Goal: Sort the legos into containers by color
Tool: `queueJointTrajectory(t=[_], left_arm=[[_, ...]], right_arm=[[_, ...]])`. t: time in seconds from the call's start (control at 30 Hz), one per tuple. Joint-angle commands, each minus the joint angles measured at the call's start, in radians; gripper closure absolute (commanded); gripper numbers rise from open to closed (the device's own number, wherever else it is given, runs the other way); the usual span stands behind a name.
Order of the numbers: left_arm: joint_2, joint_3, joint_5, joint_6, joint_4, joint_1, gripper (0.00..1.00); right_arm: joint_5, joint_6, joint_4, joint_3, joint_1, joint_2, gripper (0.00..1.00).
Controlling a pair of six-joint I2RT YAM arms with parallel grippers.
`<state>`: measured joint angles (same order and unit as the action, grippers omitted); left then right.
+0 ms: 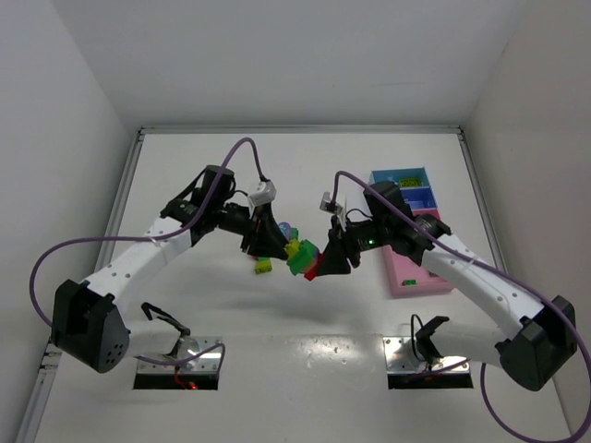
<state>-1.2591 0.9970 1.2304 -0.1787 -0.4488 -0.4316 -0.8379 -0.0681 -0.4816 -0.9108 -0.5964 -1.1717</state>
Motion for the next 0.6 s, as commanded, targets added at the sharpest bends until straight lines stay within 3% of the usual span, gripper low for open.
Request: queueJointTrajectory(t=[0.0,0.57], left_arm=[[0.027,0.012,0.009,-0.031,0.024,-0.006,1.00],[-0.033,0.095,0.015,-0.031,0.024,0.043,1.00]], right_arm=[[-0.006,0.039,-0.015,0.039,0.004,0.056,1.00],[0.025,0.068,-0.084,0.139,0.060,0.164,1.00]])
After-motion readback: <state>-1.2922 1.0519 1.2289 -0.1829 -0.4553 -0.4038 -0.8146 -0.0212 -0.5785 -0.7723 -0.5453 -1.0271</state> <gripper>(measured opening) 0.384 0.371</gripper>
